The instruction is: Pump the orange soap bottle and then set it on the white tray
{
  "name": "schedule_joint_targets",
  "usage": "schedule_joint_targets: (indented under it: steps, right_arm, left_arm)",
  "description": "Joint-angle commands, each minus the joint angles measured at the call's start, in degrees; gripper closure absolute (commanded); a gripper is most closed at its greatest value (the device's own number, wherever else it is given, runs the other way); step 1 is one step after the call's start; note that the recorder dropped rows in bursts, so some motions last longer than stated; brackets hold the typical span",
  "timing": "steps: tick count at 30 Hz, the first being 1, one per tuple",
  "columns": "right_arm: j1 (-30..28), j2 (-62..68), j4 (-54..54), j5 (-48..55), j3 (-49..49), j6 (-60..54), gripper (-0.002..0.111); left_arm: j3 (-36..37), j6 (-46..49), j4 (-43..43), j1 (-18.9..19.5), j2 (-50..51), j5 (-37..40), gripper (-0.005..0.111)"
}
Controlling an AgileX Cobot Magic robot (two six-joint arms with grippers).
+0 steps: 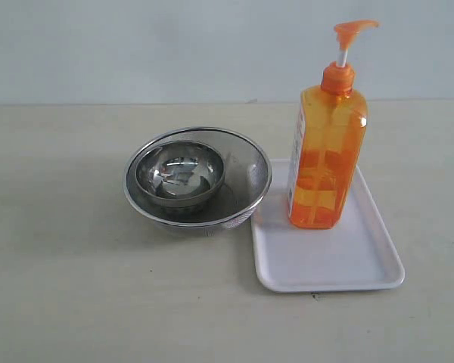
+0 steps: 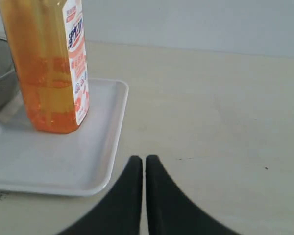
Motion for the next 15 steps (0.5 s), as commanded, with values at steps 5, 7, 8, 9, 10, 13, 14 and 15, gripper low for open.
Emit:
schedule_joint_targets:
  steps: [5,7,8,9,10,13,14,15]
  right_arm:
    - [-0.89,-0.29,0.07,-0.17,0.0,2.64,0.108]
    - [-0.89,-0.29,0.07,-0.17,0.0,2.64,0.108]
    - [-0.89,-0.29,0.07,-0.17,0.0,2.64,0.108]
    - [-0.89,-0.29,0.07,-0.17,0.0,2.64,0.108]
    - [-0.89,-0.29,0.07,-0.17,0.0,2.64,0.108]
    - [-0.89,-0.29,0.07,-0.17,0.0,2.78,0.108]
    - [-0.89,-0.29,0.07,-0.17,0.0,2.78,0.108]
    - [-0.89,-0.29,0.07,-0.17,0.0,2.78,0.108]
  left_arm:
    - [0.16,0.23,-0.75,0.26,-0.17,-0.16,0.102]
    - [0.16,0.23,-0.75,0.26,-0.17,-0.16,0.102]
    - [0.16,0.23,-0.75,0.26,-0.17,-0.16,0.102]
    - [0.16,0.23,-0.75,0.26,-0.17,-0.16,0.102]
    - [0.16,0.23,-0.75,0.26,-0.17,-0.16,0.102]
    - [0.16,0.23,-0.75,0.26,-0.17,-0.16,0.102]
    - [0.16,0.23,-0.75,0.26,-0.17,-0.16,0.102]
    - [0.16,0.23,-0.75,0.26,-0.17,-0.16,0.102]
